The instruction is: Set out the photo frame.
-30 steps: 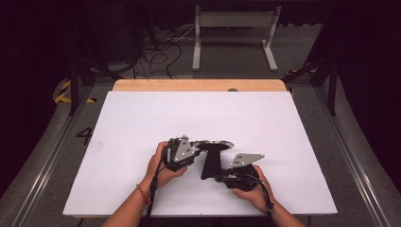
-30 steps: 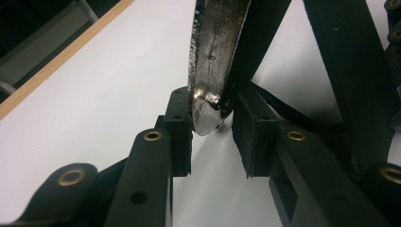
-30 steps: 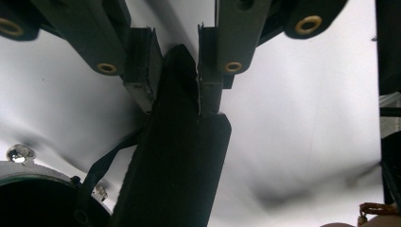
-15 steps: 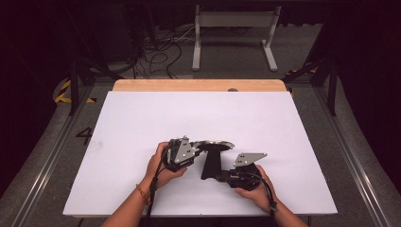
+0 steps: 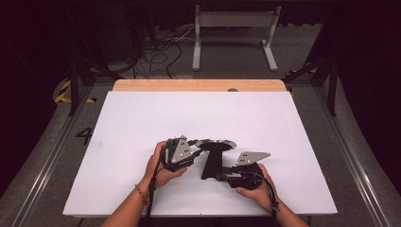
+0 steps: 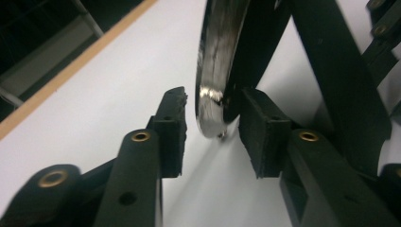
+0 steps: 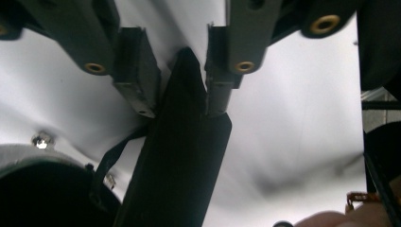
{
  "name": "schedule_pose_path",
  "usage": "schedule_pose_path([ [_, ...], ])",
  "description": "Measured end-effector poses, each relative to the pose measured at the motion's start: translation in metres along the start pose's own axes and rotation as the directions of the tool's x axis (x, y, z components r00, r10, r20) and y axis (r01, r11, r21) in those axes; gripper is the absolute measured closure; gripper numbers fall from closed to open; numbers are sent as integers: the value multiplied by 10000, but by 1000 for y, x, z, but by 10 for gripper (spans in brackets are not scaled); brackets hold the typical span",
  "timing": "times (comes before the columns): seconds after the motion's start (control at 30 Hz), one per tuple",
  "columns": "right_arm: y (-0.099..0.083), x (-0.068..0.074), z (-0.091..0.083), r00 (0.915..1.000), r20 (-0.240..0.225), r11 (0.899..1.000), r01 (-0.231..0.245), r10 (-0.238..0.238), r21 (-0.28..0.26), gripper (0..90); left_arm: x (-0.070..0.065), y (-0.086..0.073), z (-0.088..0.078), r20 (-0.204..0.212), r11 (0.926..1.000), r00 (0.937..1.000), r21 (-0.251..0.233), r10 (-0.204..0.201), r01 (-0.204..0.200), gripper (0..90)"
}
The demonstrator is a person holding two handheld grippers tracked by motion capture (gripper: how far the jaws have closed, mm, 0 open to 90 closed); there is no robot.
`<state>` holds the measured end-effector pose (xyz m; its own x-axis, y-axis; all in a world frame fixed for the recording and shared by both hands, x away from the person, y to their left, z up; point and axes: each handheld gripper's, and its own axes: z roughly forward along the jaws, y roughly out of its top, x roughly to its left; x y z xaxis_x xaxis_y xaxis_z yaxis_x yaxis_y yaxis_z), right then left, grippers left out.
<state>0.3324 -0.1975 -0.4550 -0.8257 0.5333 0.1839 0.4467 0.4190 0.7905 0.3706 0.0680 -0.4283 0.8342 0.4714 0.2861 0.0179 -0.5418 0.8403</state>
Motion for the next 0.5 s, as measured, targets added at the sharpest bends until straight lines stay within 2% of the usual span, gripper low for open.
schedule_pose_path([
  [0.07,2,1,0,10000,49,10000,-24,24,-40,644,1,2,1,203,9997,9996,-141,-213,216,598],
  [0.2,5,-1,0,9999,-2,9999,-155,155,-41,617,3,6,5,380,9987,9986,-341,-368,381,575],
  [0.27,6,-3,0,9997,-64,9998,-217,217,-50,606,3,6,7,444,9988,9985,-334,-331,346,565],
  [0.33,7,-4,0,9987,-313,9990,-417,411,-188,606,3,6,8,582,9990,9979,-342,-279,300,581],
  [0.4,9,-5,1,9977,-493,9986,-476,464,-232,617,2,7,8,604,9992,9980,-331,-183,204,640],
  [0.5,16,-7,4,9960,-595,9964,-702,674,-475,688,1,8,7,494,9997,9987,-212,-89,100,646],
])
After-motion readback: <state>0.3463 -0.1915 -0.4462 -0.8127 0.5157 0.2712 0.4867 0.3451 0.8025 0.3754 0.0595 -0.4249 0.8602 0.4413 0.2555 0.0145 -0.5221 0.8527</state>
